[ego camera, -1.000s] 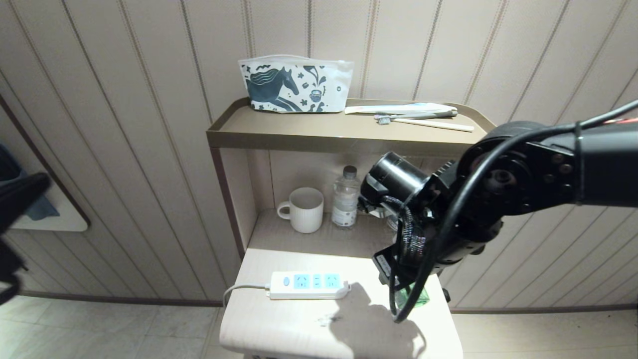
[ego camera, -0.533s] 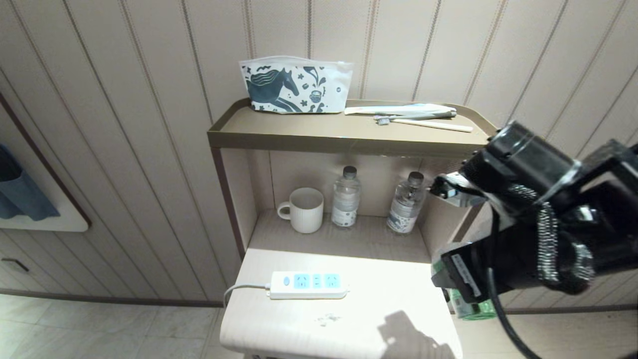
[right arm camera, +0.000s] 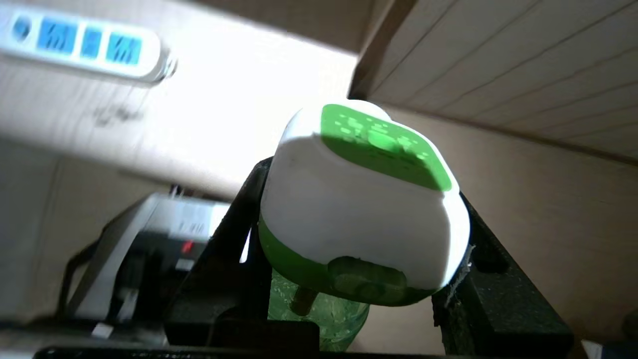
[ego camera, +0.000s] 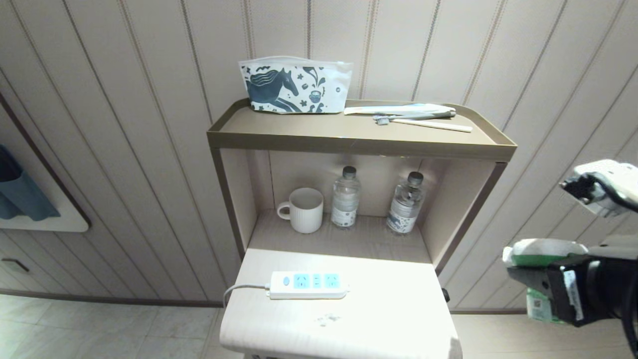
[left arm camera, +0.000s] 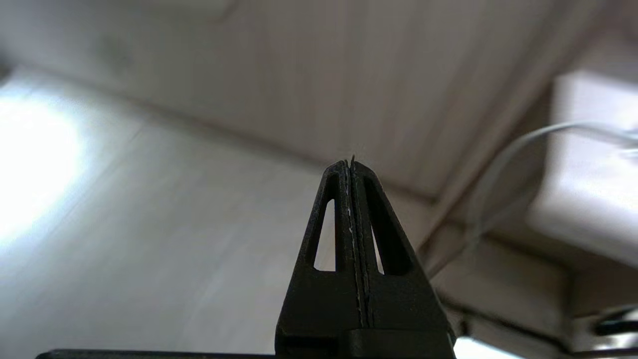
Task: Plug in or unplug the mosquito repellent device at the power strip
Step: Place the mosquito repellent liquid on the table
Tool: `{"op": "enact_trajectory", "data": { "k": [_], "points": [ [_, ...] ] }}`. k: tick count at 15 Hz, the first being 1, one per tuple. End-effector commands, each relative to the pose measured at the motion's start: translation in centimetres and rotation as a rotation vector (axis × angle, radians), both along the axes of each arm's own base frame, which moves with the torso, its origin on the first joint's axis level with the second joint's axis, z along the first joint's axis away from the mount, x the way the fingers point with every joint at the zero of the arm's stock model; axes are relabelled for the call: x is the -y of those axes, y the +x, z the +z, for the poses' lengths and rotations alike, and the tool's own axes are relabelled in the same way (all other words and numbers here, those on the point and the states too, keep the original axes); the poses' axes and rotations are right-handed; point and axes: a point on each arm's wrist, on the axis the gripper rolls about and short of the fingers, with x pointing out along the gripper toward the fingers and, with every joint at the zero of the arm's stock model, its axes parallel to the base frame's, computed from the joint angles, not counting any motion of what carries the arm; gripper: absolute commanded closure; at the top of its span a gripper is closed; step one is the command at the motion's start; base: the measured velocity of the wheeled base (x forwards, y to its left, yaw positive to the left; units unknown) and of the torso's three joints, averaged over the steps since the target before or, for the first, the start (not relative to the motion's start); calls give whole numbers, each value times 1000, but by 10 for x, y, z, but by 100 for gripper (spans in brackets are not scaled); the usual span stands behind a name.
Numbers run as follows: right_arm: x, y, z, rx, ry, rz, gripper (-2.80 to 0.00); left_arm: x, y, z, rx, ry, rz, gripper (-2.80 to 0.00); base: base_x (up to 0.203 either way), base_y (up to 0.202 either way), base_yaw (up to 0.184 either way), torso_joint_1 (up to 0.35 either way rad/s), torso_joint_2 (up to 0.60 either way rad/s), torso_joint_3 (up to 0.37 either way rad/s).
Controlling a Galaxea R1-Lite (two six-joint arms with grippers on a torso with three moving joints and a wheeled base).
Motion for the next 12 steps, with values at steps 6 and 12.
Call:
{"op": "enact_trajectory", "data": {
  "k": [6, 12],
  "points": [
    [33, -32, 2, 197, 28, -91, 0, 7, 15, -23, 49, 77, -331, 0, 0, 0, 0, 0, 0, 0],
    [68, -57, -3, 264, 60, -254, 0, 7, 15, -23, 53, 63, -307, 0, 0, 0, 0, 0, 0, 0]
  ]
}}
